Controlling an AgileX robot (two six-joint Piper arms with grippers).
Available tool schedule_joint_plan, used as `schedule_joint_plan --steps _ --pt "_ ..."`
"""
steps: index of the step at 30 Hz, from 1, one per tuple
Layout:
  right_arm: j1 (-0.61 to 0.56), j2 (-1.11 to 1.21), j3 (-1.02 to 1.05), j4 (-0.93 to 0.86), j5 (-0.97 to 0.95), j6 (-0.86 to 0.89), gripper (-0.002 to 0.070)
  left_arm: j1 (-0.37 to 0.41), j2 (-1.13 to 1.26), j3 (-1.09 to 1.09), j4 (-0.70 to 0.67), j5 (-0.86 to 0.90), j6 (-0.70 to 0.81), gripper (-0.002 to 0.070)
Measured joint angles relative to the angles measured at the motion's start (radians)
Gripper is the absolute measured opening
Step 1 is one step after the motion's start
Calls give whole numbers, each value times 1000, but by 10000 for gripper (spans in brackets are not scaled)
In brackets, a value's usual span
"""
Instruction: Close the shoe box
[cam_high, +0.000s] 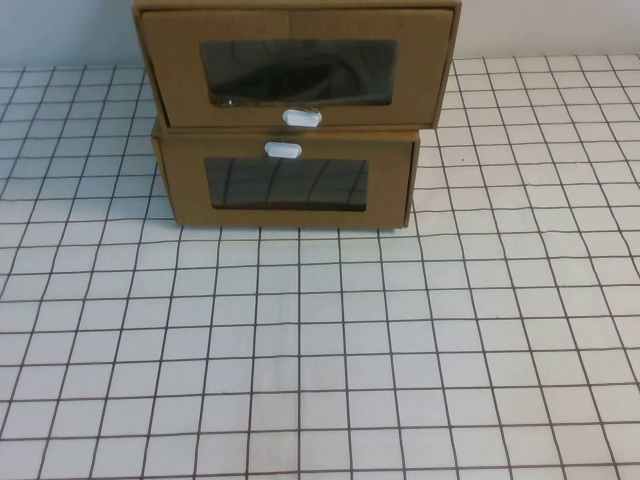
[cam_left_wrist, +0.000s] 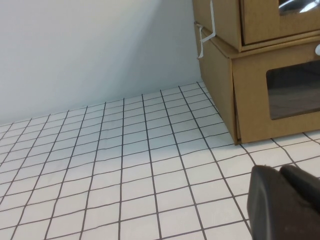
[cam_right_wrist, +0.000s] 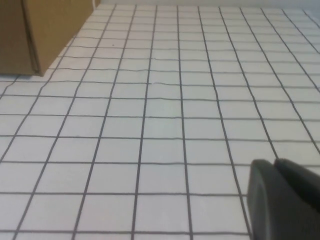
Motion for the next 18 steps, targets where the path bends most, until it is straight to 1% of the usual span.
schedule_joint_plan --steps 2,5,18 --pt "0 0 0 -43 30 84 -13 0 0 0 0 0 0 -2" --pt "0 0 0 -71 39 138 -14 0 0 0 0 0 0 -2" --pt "0 0 0 -88 44 158 -13 0 0 0 0 0 0 -2"
